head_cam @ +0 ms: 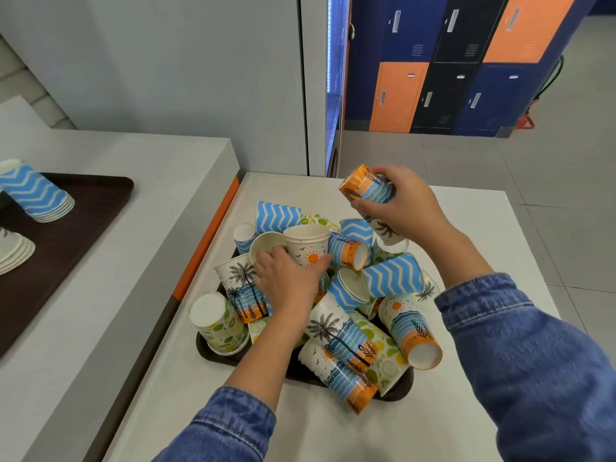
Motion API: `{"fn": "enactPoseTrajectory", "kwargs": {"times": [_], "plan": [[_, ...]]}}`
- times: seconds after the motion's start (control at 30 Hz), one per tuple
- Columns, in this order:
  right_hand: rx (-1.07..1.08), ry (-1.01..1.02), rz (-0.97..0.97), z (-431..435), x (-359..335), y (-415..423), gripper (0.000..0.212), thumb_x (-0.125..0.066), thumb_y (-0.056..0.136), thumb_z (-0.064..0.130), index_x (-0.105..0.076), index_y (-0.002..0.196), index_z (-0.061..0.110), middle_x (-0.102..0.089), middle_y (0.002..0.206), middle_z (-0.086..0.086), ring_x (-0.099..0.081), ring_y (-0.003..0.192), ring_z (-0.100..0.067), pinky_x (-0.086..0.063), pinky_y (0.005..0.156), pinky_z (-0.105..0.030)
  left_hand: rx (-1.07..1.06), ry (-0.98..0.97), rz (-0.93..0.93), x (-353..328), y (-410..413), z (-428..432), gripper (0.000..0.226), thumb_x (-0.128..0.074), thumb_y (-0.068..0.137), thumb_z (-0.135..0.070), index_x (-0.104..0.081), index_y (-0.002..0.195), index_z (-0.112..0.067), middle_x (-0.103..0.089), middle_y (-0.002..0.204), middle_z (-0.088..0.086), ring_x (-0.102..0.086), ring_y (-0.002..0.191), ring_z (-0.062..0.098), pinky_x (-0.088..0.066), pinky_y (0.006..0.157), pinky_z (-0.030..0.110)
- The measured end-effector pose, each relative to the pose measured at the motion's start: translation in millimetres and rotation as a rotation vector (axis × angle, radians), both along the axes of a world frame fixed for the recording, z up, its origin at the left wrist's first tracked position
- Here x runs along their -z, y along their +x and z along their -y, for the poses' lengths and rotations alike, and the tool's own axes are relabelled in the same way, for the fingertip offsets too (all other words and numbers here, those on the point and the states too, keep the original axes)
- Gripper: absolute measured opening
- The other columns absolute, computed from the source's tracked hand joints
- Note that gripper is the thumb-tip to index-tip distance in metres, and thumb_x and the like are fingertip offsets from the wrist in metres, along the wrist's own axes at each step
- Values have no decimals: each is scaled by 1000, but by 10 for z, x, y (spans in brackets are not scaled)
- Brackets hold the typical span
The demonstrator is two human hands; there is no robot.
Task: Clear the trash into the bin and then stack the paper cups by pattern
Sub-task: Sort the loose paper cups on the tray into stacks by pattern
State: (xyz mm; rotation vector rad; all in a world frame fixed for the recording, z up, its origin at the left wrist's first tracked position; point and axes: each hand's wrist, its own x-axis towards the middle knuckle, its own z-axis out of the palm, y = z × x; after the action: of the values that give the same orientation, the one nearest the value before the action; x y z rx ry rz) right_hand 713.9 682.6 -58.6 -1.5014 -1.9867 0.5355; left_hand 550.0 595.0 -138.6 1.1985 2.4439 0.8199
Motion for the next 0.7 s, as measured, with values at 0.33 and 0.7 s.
{"fn": "enactPoseTrajectory", "kwargs": {"times": [0.33, 0.7], "plan": [[-53, 77, 51, 200, -219, 136, 65, -76, 74, 41, -51, 130, 20, -53, 112, 5, -52, 95, -11, -46, 80, -27, 106, 271, 137, -326, -152, 157, 69, -82, 60, -46, -47, 111, -16, -55, 110, 2, -54, 106, 22, -48, 87, 41], [-559, 644, 756, 330, -429, -215, 75, -80, 69, 20, -48, 137, 16, -62, 125, -5, -54, 120, -26, -22, 113, -46, 287, 318, 76, -403, -257, 309, 70, -83, 58, -39, -45, 115, -22, -56, 106, -2, -57, 99, 21, -52, 79, 47]]}}
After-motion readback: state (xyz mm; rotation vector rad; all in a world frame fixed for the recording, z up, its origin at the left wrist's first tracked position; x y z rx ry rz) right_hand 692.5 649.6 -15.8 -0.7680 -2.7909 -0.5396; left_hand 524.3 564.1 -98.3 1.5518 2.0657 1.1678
